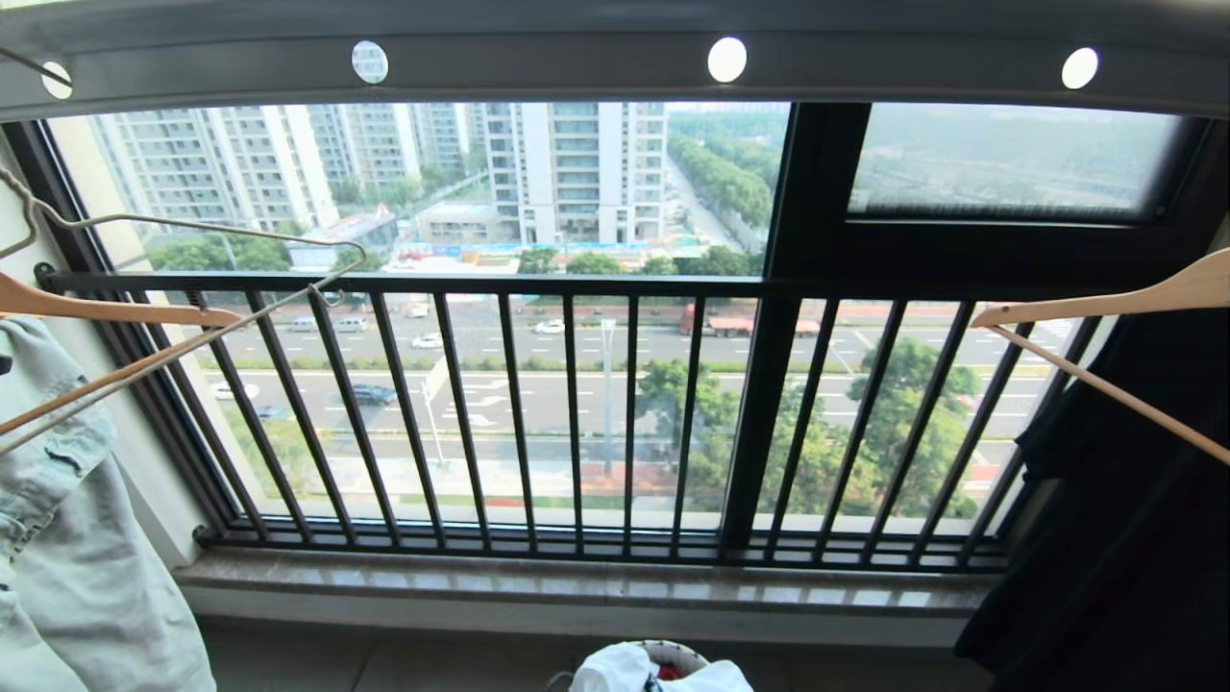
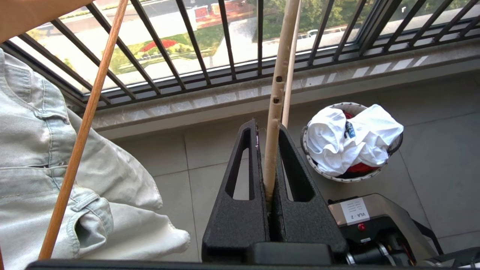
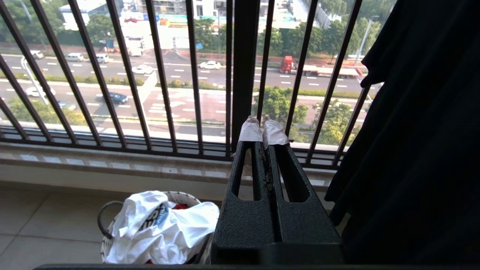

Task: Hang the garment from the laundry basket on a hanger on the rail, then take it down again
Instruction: Pick up the clothes rack on the clothesline

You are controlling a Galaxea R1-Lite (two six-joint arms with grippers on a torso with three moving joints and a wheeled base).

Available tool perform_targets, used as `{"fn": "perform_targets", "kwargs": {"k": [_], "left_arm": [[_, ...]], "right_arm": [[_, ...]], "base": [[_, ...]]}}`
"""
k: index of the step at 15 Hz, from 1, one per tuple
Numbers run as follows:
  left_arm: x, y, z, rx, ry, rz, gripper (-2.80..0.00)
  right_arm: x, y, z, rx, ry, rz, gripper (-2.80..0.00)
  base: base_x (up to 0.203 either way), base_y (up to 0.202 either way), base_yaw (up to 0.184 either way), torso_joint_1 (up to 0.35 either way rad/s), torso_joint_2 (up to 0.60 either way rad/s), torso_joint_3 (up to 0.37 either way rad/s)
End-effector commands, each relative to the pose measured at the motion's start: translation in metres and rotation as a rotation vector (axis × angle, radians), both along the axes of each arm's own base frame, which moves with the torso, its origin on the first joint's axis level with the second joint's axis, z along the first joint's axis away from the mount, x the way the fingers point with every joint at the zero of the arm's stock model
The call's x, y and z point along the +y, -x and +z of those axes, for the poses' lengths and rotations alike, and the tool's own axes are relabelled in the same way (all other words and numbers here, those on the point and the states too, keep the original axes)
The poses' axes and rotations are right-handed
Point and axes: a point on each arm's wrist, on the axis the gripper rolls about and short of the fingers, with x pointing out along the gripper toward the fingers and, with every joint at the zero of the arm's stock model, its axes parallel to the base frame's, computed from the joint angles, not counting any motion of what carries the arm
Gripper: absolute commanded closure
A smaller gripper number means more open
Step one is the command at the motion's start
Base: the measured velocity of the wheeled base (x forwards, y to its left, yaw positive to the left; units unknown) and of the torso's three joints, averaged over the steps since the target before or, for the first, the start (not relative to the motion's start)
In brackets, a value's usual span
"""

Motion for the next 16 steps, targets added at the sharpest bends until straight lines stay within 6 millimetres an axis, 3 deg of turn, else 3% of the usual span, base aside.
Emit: {"fn": "perform_targets", "kwargs": {"k": [1, 16], "left_arm": [[0.001, 0.0035, -0.0059, 0.015, 0.017, 0.013, 0.0], [-0.0057, 0.0128, -0.0079, -0.041, 0.179, 0.095, 0.0]], "right_arm": [[0.0, 0.0, 0.0, 0.0, 0.0, 0.001, 0.0], [0.0, 0.0, 0.0, 0.001, 0.0, 0.001, 0.0]], "base": [[0.0, 0.0, 0.0, 0.0, 0.0, 0.0], [0.0, 0.0, 0.0, 0.0, 0.0, 0.0]]}}
